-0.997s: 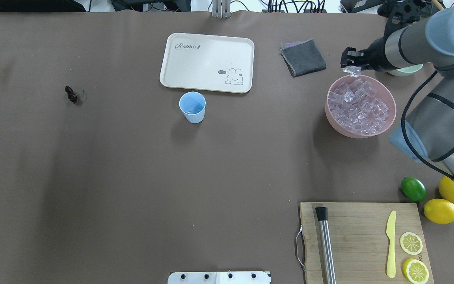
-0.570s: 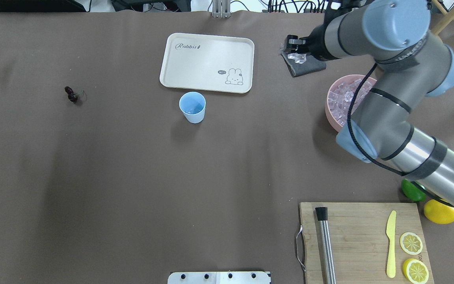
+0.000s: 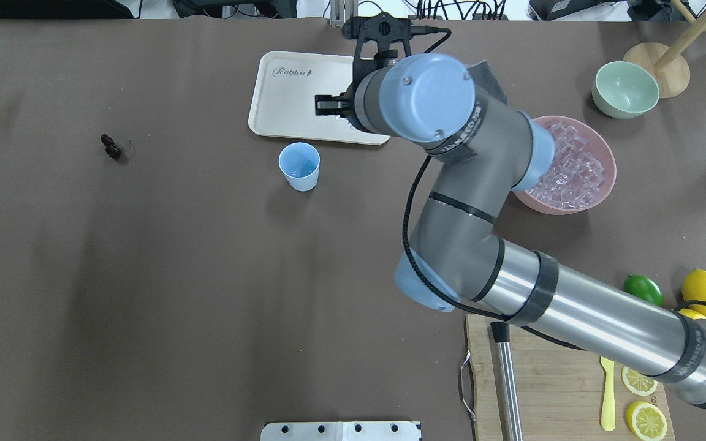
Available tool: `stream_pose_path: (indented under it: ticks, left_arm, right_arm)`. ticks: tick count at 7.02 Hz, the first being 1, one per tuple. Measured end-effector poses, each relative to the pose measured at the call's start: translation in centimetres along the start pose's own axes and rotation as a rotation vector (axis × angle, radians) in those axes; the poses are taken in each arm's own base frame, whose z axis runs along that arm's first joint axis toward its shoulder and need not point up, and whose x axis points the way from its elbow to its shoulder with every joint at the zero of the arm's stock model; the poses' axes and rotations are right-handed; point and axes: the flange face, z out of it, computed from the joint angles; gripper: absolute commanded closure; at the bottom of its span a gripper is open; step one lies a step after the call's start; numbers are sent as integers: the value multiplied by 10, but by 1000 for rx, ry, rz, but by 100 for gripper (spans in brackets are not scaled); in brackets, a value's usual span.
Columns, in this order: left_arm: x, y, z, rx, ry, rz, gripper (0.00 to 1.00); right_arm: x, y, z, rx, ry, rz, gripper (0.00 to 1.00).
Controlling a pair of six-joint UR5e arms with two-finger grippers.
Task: Put ice and cherries in cup
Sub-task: 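Lift the ice cube with the right gripper and carry it over the blue cup, then open the right gripper above the blue cup to drop the cube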
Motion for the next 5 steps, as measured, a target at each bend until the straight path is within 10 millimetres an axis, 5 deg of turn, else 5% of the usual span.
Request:
stream_pose_path:
  ticks: [2, 5]
  left_arm:
    - [4, 3, 3, -7, 8, 6, 2]
    - [5, 5, 5, -15, 16, 8, 2]
  right_arm:
    - [-38, 17, 22, 0, 17, -26, 100]
    - [-45, 36, 56, -38, 63, -58, 100]
